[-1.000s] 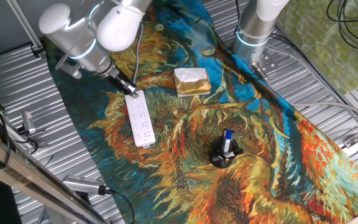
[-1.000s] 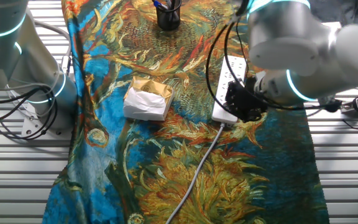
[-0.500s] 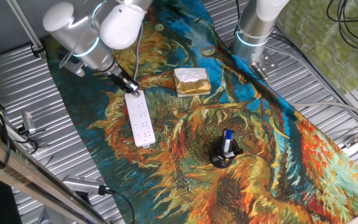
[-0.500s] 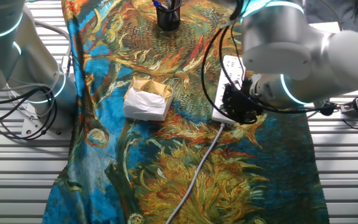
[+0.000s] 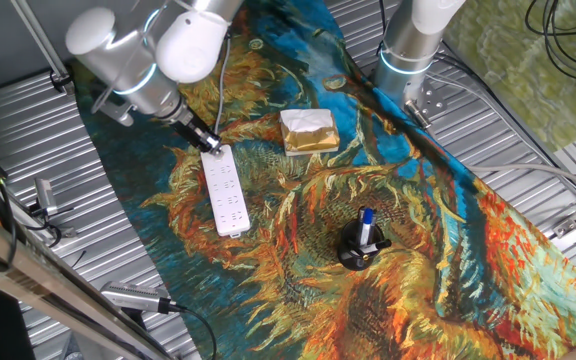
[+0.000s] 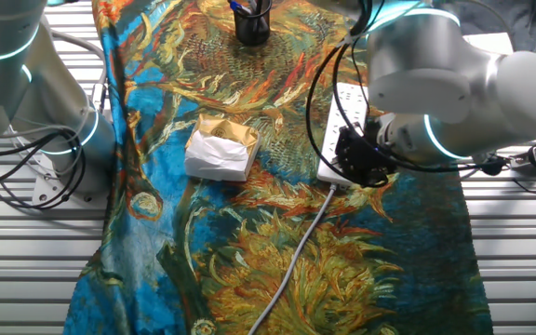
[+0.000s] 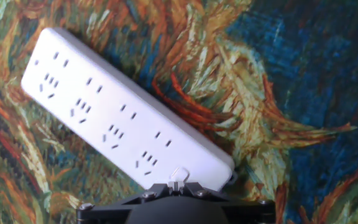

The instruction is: Turn on the power strip by pressing the button

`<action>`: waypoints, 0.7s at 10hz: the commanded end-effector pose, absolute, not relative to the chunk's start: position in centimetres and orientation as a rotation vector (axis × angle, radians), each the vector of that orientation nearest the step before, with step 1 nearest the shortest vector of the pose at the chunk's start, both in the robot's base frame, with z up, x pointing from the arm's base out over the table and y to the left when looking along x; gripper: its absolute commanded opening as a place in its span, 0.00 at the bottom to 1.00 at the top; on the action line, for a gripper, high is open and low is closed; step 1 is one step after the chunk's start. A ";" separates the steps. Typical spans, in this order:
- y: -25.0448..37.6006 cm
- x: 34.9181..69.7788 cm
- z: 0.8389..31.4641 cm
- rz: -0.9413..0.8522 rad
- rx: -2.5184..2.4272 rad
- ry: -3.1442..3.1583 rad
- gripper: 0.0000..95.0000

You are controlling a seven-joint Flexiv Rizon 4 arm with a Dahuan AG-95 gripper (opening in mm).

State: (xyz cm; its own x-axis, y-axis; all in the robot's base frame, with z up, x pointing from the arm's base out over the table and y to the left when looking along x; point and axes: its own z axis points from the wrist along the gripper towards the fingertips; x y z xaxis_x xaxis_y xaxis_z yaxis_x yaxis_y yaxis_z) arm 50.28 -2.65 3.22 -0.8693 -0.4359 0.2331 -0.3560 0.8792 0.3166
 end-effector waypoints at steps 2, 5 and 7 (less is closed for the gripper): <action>-2.8 50.6 1.5 -0.575 0.466 -2.698 0.00; -1.5 50.1 5.7 -0.465 0.458 -2.688 0.00; 0.1 49.8 8.9 -0.413 0.462 -2.693 0.00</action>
